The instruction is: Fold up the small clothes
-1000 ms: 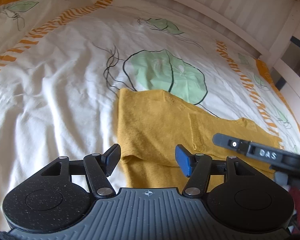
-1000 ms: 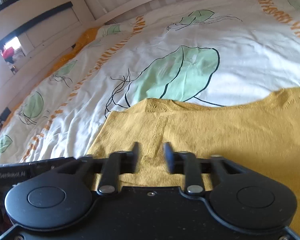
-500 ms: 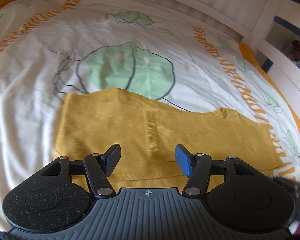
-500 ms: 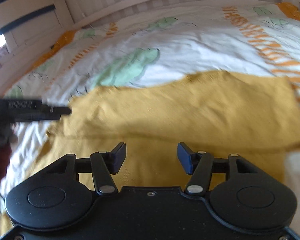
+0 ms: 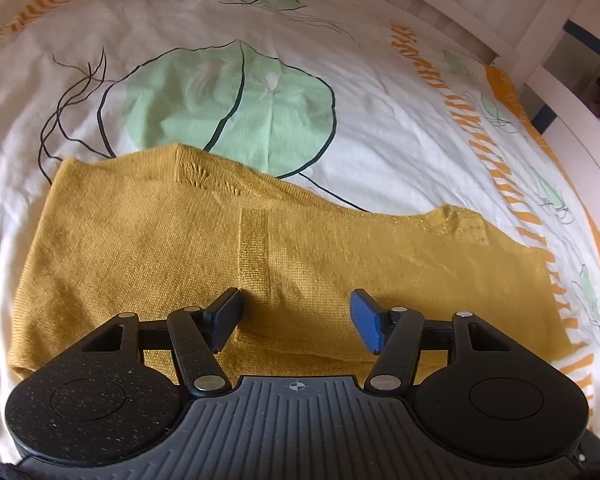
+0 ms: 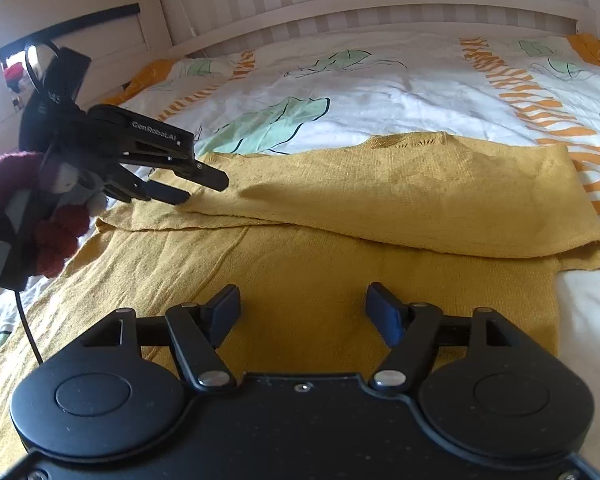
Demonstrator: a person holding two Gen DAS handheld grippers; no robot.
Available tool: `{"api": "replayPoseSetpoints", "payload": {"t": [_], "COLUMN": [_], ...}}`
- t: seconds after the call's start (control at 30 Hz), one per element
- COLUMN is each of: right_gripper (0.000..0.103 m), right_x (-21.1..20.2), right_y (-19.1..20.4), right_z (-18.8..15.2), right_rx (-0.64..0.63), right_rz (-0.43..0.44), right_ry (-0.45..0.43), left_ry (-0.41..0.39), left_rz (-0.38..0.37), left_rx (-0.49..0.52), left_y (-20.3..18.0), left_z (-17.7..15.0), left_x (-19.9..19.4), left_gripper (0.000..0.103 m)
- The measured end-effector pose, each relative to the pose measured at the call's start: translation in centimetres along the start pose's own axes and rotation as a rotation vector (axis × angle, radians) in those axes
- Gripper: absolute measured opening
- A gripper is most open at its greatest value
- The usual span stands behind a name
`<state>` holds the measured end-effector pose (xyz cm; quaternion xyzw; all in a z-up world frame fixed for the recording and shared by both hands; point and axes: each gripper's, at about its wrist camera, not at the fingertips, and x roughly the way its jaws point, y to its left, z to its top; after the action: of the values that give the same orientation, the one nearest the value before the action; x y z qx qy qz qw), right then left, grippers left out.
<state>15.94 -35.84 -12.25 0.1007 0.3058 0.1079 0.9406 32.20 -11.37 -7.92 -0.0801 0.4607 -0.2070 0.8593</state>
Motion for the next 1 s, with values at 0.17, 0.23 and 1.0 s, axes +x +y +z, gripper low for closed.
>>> {"api": "replayPoseSetpoints", "payload": {"t": [0.17,0.23,1.0], "right_gripper": [0.074,0.076,0.081], "right_x": [-0.1,-0.1,0.2], "right_y": [-0.5,-0.3,-0.2], "right_z": [-0.2,-0.3,-0.5], "right_rx": [0.028,0.02,0.013], "right_rz": [0.022,0.022,0.034], "right_ry": [-0.011,-0.011,-0.008], "left_ry": [-0.004,-0.02,-0.171], "left_rz": [0.015,0.003,0.105], "left_rx": [-0.002,0.001,0.056], "left_y": [-0.1,-0.4,3.1], "left_z": [0.1,0.1,1.0], "left_x": [-0.1,-0.6,-8.1], "left_gripper": [0.012,0.006,0.006]}}
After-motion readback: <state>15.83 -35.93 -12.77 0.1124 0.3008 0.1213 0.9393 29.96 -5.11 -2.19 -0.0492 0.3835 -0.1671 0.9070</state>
